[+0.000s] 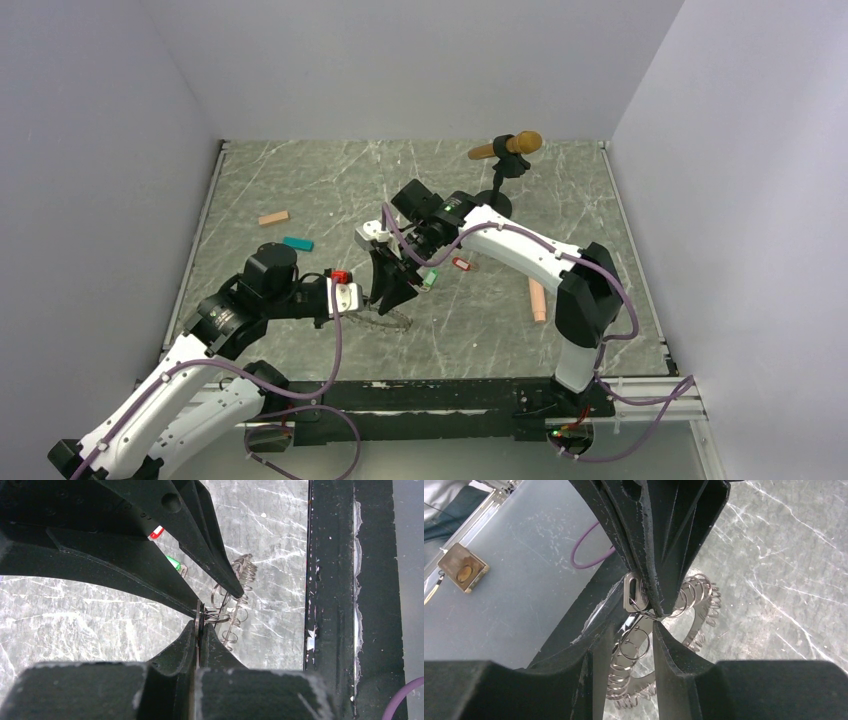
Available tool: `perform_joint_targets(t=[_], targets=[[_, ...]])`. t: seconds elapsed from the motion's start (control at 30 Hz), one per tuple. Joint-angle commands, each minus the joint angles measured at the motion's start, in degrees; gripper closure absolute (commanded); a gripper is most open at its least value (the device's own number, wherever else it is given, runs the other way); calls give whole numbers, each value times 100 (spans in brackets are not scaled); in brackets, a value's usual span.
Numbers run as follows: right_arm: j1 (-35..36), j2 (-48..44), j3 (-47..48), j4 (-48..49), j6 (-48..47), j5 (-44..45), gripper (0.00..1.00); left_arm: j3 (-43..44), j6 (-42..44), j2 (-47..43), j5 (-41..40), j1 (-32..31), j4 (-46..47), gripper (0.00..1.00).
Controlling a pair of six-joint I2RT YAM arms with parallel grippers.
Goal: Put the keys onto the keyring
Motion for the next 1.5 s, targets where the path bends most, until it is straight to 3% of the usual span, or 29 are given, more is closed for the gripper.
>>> perform_joint_targets(t=[0.0,0.6,0.83,1.13,1.47], targets=[[-16,-139,83,310,149,-145,61,74,53,5,174,-24,218,100],[-89,168,334,174,168,-594,66,-72,-64,-17,185,-20,443,100],[-91,225,384,13,31,-665,77,-78,-101,-64,126,-22,473,100],[-95,175,324,107,127,-614,100,-78,-108,-85,67,-24,429,100],[-130,-190,-110,804,819,-195,100,-99,-174,-330,-121,-24,246,100]])
